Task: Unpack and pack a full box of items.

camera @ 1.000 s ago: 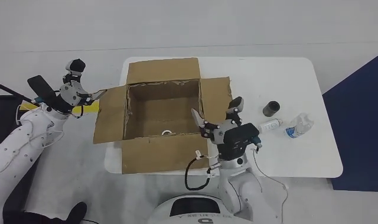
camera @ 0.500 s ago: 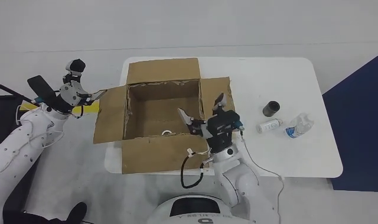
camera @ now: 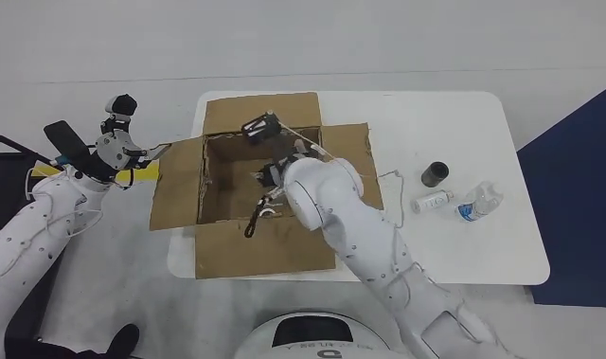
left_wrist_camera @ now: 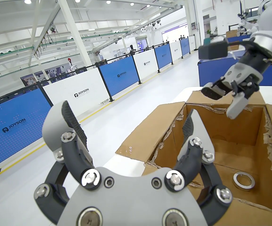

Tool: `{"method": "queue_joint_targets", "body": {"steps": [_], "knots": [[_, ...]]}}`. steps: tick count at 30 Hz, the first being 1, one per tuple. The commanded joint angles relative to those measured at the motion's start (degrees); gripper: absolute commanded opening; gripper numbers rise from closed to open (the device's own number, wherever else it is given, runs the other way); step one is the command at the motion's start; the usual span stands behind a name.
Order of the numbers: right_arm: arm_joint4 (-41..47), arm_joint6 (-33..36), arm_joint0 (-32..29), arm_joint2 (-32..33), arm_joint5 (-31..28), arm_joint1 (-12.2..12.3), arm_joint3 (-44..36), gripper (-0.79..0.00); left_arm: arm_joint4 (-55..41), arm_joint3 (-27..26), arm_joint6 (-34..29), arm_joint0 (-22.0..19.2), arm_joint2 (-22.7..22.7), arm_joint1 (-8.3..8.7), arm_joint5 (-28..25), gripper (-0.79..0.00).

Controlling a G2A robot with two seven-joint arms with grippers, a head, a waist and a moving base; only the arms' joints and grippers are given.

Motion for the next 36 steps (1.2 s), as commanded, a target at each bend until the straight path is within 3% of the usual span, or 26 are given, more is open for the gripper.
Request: {"method": "queue_joint_targets", "body": {"steps": [1,3,5,7,10,17,36], "knots": [[0.6,2.8,3.8,-2.5,1.0,-1.0,5.4,-0.095,0.0,0.0,0.0,0.0,0.0,0.00,0.0,0.000],[1.2,4.0,6.5,-4.8,1.6,-2.0,9.5,-0.194,0.0,0.0,0.0,0.0,0.0,0.00,0.0,0.000],[2.0,5.3,8.8,-7.3,0.6,-3.0,13.1,-0.237,0.0,0.0,0.0,0.0,0.0,0.00,0.0,0.000],[3.4,6.0,10.6,-8.7,0.5,-4.0,16.9,-0.259,0.0,0.0,0.0,0.0,0.0,0.00,0.0,0.000],[6.1,7.0,13.0,-10.9,-0.5,-5.5,22.5,-0.219,0.0,0.0,0.0,0.0,0.0,0.00,0.0,0.000],[12.1,6.9,17.2,-14.8,-5.9,-8.7,34.5,-0.372,0.0,0.0,0.0,0.0,0.0,0.00,0.0,0.000],[21.1,1.8,24.7,-20.0,-16.8,-16.5,59.6,-0.406,0.0,0.0,0.0,0.0,0.0,0.00,0.0,0.000]]}}
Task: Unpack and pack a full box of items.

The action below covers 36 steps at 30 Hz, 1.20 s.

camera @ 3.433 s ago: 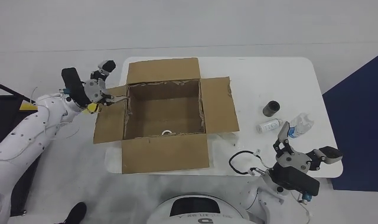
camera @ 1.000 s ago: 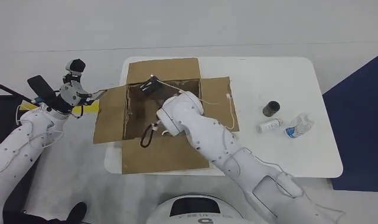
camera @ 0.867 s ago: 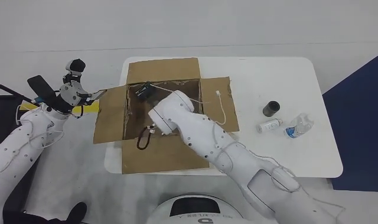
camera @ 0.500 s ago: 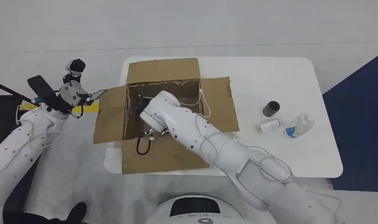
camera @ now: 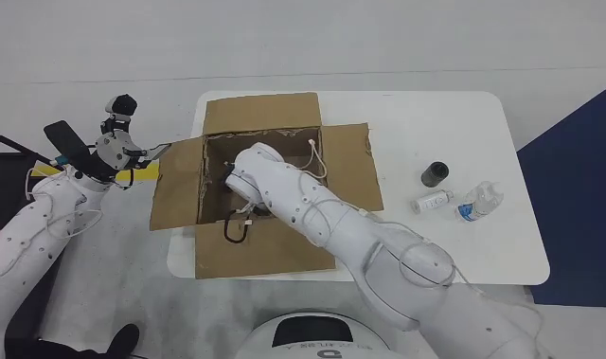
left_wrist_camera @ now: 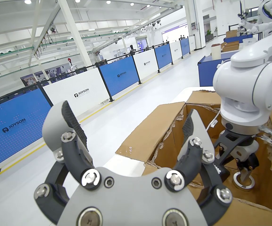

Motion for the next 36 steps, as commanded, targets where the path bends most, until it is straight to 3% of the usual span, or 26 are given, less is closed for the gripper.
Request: {"method": "queue_joint_targets", "body": {"steps": [1,10,12,13,14,15,16,26,36], "knots": [[0.2,-0.6,0.4,-0.5,-0.9,-0.7,1.7,-0.403,0.0,0.0,0.0,0.0,0.0,0.00,0.0,0.000],[0.0,-3.8,2.0,-2.5,-2.4,-3.3,9.3,-0.437,0.0,0.0,0.0,0.0,0.0,0.00,0.0,0.000],[0.0,-4.1,2.2,-2.9,-2.1,-3.5,9.9,-0.505,0.0,0.0,0.0,0.0,0.0,0.00,0.0,0.000],[0.0,-4.3,2.3,-3.0,-1.7,-3.5,10.1,-0.616,0.0,0.0,0.0,0.0,0.0,0.00,0.0,0.000],[0.0,-4.4,2.3,-3.2,-1.6,-3.5,10.2,-0.616,0.0,0.0,0.0,0.0,0.0,0.00,0.0,0.000],[-0.1,-4.6,2.3,-3.5,-1.4,-3.5,10.3,-0.763,0.0,0.0,0.0,0.0,0.0,0.00,0.0,0.000],[-0.1,-4.7,2.3,-3.6,-1.2,-3.5,10.4,-0.785,0.0,0.0,0.0,0.0,0.0,0.00,0.0,0.000],[-1.3,-8.5,2.2,-5.0,2.6,-3.1,7.9,-0.785,0.0,0.0,0.0,0.0,0.0,0.00,0.0,0.000],[-11.3,-8.7,0.8,-5.3,16.4,-1.3,-5.0,-0.785,0.0,0.0,0.0,0.0,0.0,0.00,0.0,0.000]]}}
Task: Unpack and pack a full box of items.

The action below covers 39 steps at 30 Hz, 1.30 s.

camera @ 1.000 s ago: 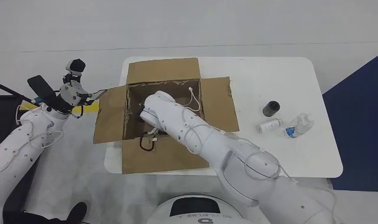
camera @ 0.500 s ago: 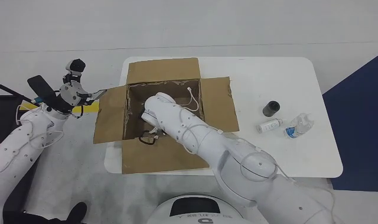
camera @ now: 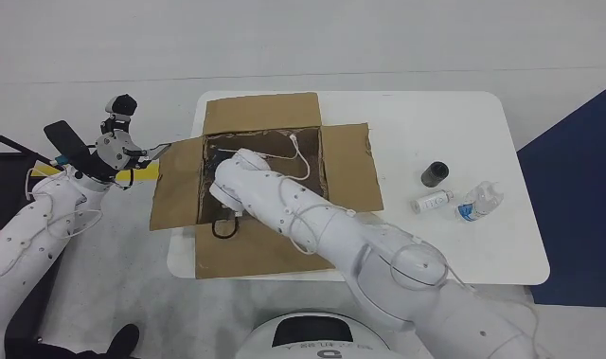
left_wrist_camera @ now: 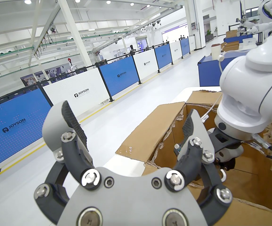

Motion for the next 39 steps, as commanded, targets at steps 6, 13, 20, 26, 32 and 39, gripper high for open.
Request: {"method": "queue_joint_targets", "body": {"steps": [6,13,20,26,32,39], "knots": [[-14.9,5.8,-5.9,1.4,9.2,4.7,-19.6,-0.785,0.0,0.0,0.0,0.0,0.0,0.00,0.0,0.000],[-36.5,5.1,-20.0,7.8,14.1,11.8,-45.1,-0.785,0.0,0.0,0.0,0.0,0.0,0.00,0.0,0.000],[-56.0,-0.9,-39.8,17.1,17.6,17.2,-69.0,-0.785,0.0,0.0,0.0,0.0,0.0,0.00,0.0,0.000],[-56.9,-7.6,-54.1,29.4,23.1,21.6,-82.4,-0.785,0.0,0.0,0.0,0.0,0.0,0.00,0.0,0.000],[-46.6,-21.2,-72.3,39.4,28.2,26.3,-93.2,-0.785,0.0,0.0,0.0,0.0,0.0,0.00,0.0,0.000],[-27.3,-42.3,-90.5,44.8,31.4,29.0,-95.0,-0.785,0.0,0.0,0.0,0.0,0.0,0.00,0.0,0.000]]}}
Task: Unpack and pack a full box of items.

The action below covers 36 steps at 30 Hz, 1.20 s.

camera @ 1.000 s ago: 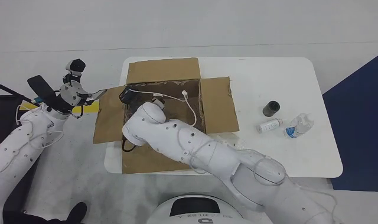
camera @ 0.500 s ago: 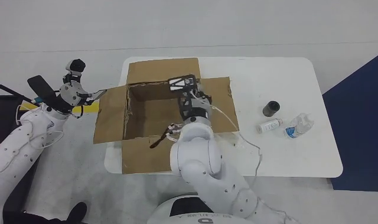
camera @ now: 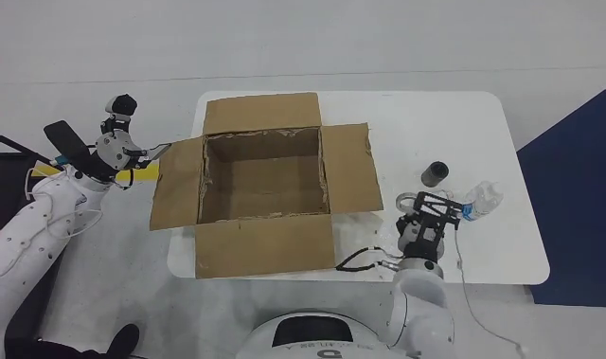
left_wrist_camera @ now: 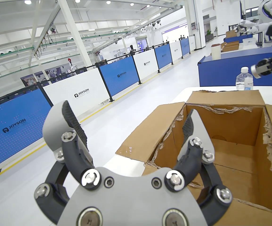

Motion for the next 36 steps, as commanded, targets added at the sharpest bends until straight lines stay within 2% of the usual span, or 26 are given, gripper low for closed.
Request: {"method": "queue_joint_targets", "body": {"steps": [1,4,8,14,16,21,30,34,36], "knots": [[5.8,-4.8,-3.3,1.6,-1.6,0.2,1.0,-0.785,0.0,0.0,0.0,0.0,0.0,0.00,0.0,0.000],[12.8,-7.8,-4.0,5.5,-6.0,0.5,3.8,-0.785,0.0,0.0,0.0,0.0,0.0,0.00,0.0,0.000],[20.7,-8.2,-0.7,11.0,-9.9,0.6,8.9,-0.785,0.0,0.0,0.0,0.0,0.0,0.00,0.0,0.000],[28.5,-4.0,6.9,17.7,-13.6,0.8,17.6,-0.785,0.0,0.0,0.0,0.0,0.0,0.00,0.0,0.000],[29.9,-4.2,7.6,19.0,-15.3,1.0,19.0,-0.785,0.0,0.0,0.0,0.0,0.0,0.00,0.0,0.000],[31.1,-5.9,5.5,21.6,-16.0,1.1,18.7,-0.785,0.0,0.0,0.0,0.0,0.0,0.00,0.0,0.000],[25.5,-0.3,4.2,23.1,-15.7,1.5,16.0,-0.785,0.0,0.0,0.0,0.0,0.0,0.00,0.0,0.000],[22.9,5.1,6.9,23.6,-17.9,1.8,16.7,-0.686,0.0,0.0,0.0,0.0,0.0,0.00,0.0,0.000],[22.3,7.1,7.8,23.8,-19.0,2.0,17.3,-0.613,0.0,0.0,0.0,0.0,0.0,0.00,0.0,0.000]]}}
